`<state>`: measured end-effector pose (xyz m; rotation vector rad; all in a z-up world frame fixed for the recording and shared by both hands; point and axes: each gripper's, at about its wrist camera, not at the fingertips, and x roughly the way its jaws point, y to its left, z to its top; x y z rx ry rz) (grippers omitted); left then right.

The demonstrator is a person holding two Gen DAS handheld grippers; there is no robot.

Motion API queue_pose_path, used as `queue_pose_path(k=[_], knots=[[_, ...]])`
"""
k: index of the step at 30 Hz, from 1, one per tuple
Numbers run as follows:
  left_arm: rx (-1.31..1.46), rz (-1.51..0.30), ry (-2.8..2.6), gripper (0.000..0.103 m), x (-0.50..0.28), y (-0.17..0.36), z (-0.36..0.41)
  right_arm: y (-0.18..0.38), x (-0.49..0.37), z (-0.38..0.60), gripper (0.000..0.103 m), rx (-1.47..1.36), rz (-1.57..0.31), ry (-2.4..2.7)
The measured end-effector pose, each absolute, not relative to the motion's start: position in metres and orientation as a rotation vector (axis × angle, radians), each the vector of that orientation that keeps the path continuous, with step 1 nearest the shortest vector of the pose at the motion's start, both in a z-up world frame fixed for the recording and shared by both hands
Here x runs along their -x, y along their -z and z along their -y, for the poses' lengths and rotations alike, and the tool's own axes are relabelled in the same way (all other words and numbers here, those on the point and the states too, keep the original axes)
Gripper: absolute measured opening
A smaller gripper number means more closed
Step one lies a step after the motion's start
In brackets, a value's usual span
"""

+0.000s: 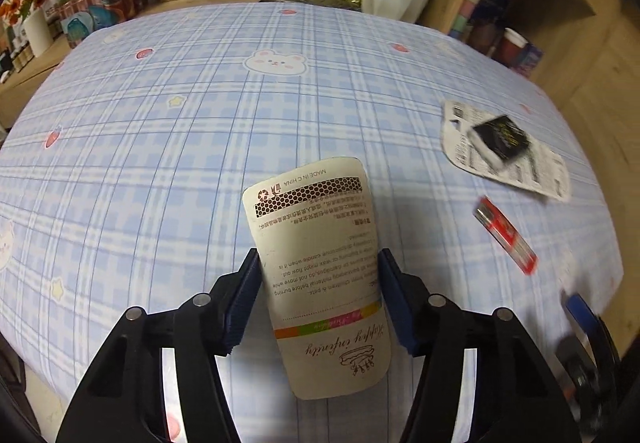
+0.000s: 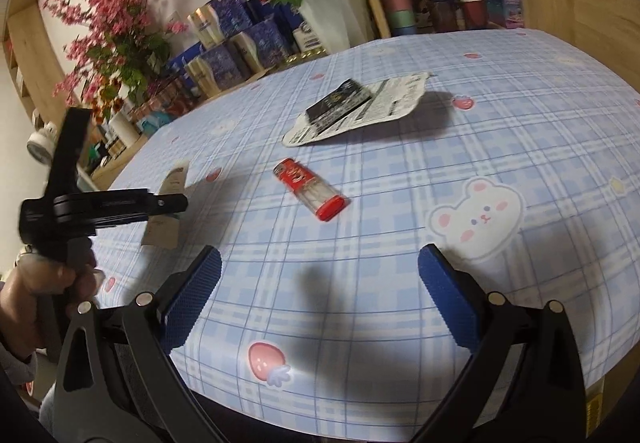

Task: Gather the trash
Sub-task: 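Grasp the red lighter with the right gripper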

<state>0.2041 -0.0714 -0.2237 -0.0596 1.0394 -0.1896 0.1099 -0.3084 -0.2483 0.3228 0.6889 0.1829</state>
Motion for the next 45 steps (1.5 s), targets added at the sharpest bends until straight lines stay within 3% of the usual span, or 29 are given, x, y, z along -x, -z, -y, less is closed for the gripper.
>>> queue_pose_path(k=[4, 15, 24, 30, 32, 36, 39, 45], knots=[[0.052, -1.011, 0.235, 0.057, -0.183, 0.212, 0.068, 0.239, -0.125, 0.298, 0.088, -0.227, -0.744, -0.222], [0.063, -0.99, 0.262, 0.057, -0.138, 0.205, 0.057, 0.223, -0.201, 0.27, 0.079, 0.002, -0.866, -0.262], [0.079, -0.983, 0.266, 0.057, -0.123, 0.205, 0.045, 0.239, -0.225, 0.26, 0.067, 0.05, -0.932, -0.215], [0.083, -0.976, 0.281, 0.057, -0.117, 0.204, 0.043, 0.242, -0.227, 0.259, 0.065, 0.047, -0.941, -0.196], [0.088, -0.975, 0.286, 0.057, -0.114, 0.203, 0.043, 0.242, -0.227, 0.257, 0.061, 0.046, -0.941, -0.197], [0.091, -0.973, 0.289, 0.057, -0.112, 0.202, 0.044, 0.241, -0.227, 0.249, 0.043, 0.072, -0.944, -0.218], [0.092, -0.97, 0.287, 0.057, -0.111, 0.2, 0.043, 0.24, -0.226, 0.246, 0.037, 0.079, -0.947, -0.23], [0.09, -0.961, 0.287, 0.057, -0.11, 0.196, 0.041, 0.24, -0.221, 0.245, 0.037, 0.078, -0.945, -0.225]])
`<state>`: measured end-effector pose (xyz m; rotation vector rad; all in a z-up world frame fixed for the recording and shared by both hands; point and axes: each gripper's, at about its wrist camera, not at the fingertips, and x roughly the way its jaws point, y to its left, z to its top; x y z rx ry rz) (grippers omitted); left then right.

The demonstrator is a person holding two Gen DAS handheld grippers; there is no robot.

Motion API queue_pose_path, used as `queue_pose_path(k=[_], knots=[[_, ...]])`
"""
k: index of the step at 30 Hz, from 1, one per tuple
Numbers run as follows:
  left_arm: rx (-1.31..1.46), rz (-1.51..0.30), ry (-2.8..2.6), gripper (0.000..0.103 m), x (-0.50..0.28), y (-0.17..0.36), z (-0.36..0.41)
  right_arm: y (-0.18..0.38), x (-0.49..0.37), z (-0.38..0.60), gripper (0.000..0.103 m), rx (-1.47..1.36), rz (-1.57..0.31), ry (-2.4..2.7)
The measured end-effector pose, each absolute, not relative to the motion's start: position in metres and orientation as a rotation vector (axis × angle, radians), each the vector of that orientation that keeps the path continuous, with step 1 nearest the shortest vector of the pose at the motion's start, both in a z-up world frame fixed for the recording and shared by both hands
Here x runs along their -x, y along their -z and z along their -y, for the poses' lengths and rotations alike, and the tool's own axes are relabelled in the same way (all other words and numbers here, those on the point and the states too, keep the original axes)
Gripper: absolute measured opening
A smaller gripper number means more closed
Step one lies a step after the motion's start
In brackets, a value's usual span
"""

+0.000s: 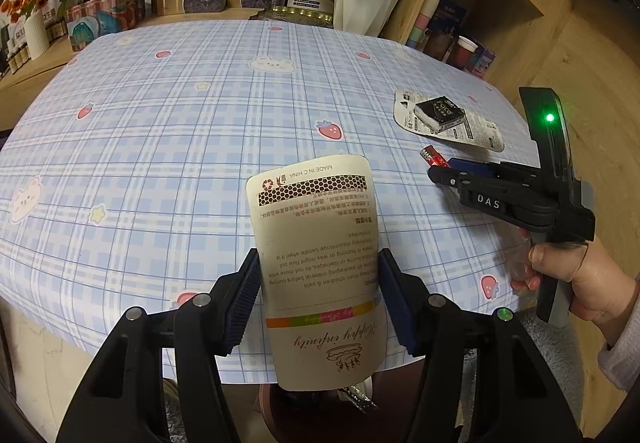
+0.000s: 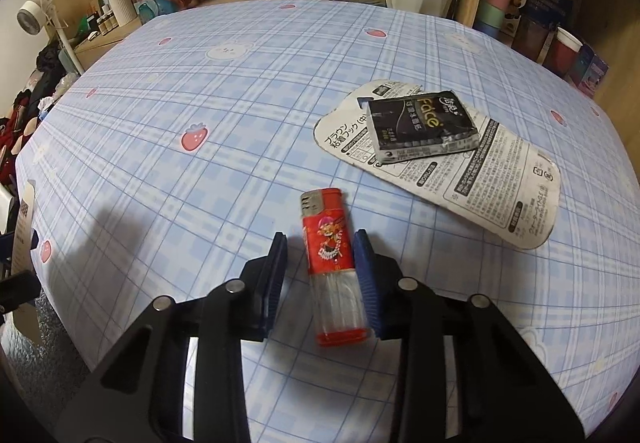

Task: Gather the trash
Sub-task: 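Grasp the red lighter with the right gripper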

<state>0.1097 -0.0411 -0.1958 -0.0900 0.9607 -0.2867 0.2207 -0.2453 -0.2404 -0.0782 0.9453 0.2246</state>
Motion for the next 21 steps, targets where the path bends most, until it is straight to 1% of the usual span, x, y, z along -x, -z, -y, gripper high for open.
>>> queue_pose_path(k=[3, 5, 6, 7, 21], knots=[[0.091, -0.959, 0.287, 0.057, -0.108, 0.194, 0.039, 0.241, -0.219, 0.245, 0.037, 0.078, -0.946, -0.226], [0.091, -0.958, 0.288, 0.057, -0.108, 0.194, 0.039, 0.241, -0.217, 0.246, 0.034, 0.075, -0.948, -0.227], [0.09, -0.957, 0.289, 0.057, -0.107, 0.193, 0.038, 0.241, -0.215, 0.247, 0.029, 0.067, -0.95, -0.225], [0.089, -0.956, 0.289, 0.057, -0.106, 0.193, 0.038, 0.241, -0.214, 0.247, 0.026, 0.062, -0.951, -0.222], [0.075, -0.939, 0.292, 0.057, -0.092, 0.185, 0.039, 0.237, -0.178, 0.236, 0.026, 0.039, -0.928, -0.278]])
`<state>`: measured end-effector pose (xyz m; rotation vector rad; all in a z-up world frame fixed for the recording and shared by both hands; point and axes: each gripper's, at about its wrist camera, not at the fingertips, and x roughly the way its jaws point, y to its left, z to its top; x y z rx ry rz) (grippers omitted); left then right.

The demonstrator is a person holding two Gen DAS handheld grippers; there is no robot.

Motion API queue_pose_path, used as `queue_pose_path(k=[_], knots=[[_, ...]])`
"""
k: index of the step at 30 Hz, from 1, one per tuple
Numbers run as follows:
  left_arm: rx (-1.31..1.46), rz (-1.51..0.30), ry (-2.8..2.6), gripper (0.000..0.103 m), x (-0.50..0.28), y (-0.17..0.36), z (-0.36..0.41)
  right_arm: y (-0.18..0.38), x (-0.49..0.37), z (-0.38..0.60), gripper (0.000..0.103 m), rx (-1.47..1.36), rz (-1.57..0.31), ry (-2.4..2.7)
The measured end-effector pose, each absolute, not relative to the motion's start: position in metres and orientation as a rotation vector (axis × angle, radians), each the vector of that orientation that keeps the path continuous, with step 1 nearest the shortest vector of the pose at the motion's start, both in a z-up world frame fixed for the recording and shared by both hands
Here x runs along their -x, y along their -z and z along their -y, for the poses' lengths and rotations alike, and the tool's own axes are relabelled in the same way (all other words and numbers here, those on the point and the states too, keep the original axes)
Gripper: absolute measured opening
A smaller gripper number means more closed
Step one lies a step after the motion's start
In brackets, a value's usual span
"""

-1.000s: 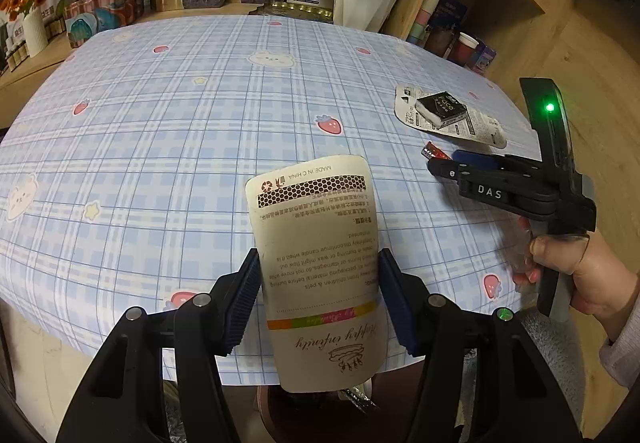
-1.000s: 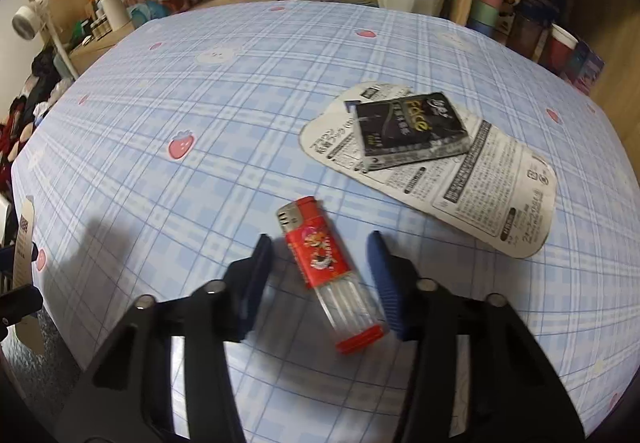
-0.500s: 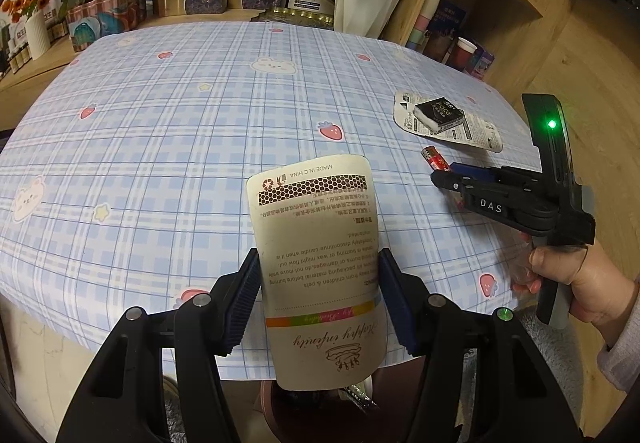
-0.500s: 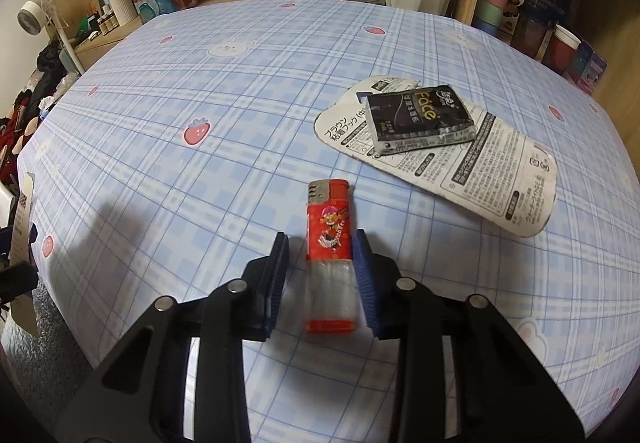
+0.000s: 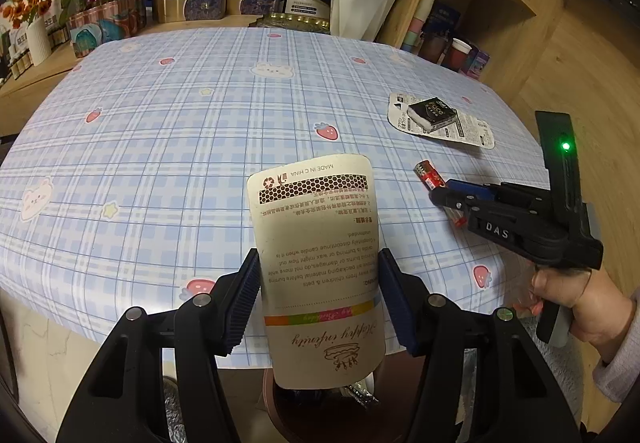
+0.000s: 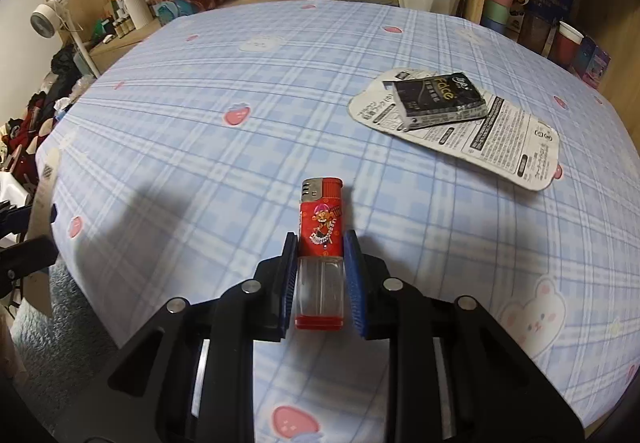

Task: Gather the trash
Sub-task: 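Grasp the red lighter with the right gripper, then carry the paper card to the bin and open the left gripper while the right gripper carries the lighter there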

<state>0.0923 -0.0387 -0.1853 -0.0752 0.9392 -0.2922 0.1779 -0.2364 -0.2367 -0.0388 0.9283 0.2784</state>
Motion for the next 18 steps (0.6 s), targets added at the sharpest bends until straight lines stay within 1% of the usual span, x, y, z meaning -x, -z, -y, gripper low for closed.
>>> queue_pose_path(k=[18], knots=[[0.034, -0.925, 0.323, 0.057, -0.062, 0.175, 0.048, 0.217, -0.127, 0.227, 0.026, -0.014, -0.869, -0.328]])
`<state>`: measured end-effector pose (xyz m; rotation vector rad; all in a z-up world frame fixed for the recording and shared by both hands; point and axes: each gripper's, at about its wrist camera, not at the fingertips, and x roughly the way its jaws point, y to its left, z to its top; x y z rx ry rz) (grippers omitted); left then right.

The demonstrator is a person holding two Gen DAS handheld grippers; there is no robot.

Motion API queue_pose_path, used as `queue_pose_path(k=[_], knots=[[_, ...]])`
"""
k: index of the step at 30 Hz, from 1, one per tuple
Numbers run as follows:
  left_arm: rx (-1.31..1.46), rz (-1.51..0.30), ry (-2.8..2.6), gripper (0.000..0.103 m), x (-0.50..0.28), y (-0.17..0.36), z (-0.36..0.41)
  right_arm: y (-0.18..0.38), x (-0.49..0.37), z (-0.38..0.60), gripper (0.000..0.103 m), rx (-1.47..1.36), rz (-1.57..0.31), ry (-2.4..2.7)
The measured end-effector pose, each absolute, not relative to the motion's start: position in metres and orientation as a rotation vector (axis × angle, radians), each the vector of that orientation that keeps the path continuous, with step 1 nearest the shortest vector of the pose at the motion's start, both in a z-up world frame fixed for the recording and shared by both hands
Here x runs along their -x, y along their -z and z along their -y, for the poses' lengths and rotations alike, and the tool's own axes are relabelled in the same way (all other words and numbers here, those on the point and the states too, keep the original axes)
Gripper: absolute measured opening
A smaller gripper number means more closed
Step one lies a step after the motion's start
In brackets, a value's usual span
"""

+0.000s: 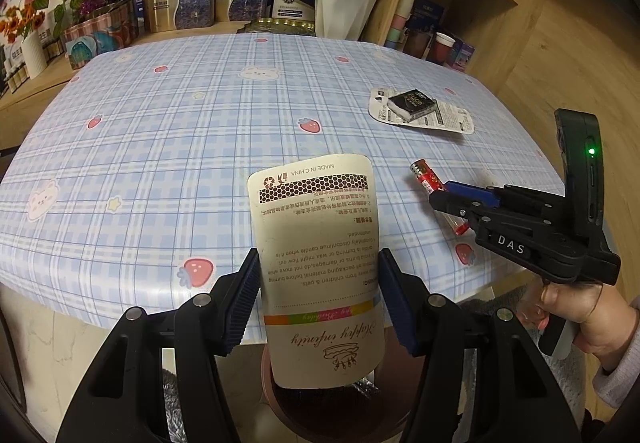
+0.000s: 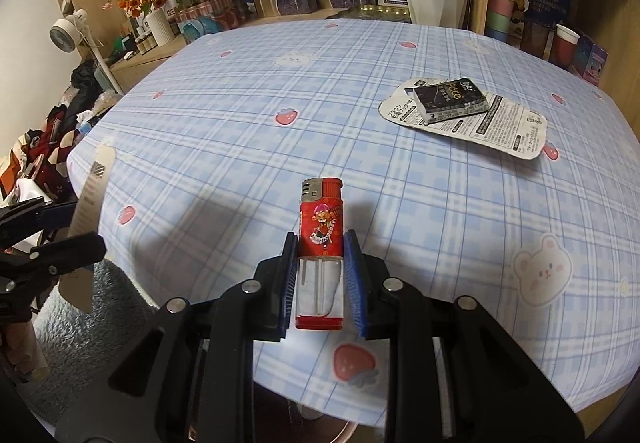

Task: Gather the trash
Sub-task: 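Carry the paper card to the bin and open the left gripper while the right gripper carries the lighter there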

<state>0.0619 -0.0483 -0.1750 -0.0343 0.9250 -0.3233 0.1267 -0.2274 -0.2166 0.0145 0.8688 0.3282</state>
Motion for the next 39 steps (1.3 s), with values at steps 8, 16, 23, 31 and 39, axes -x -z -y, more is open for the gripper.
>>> queue_pose_path(k=[8, 16, 23, 31, 39], knots=[[0.005, -0.943, 0.341, 0.057, -0.042, 0.18, 0.055, 0.213, -0.096, 0.224, 0.026, -0.028, -0.844, -0.345], [-0.023, -0.987, 0.374, 0.057, -0.022, 0.194, 0.065, 0.215, -0.065, 0.221, 0.026, -0.051, -0.824, -0.358], [-0.006, -1.101, 0.447, 0.057, -0.012, 0.221, 0.076, 0.221, -0.041, 0.226, 0.026, -0.081, -0.808, -0.347], [0.025, -1.246, 0.502, 0.057, -0.009, 0.258, 0.083, 0.229, -0.023, 0.234, 0.026, -0.106, -0.793, -0.337], [0.074, -1.39, 0.504, 0.058, -0.016, 0.295, 0.086, 0.232, -0.021, 0.234, 0.026, -0.113, -0.789, -0.354]])
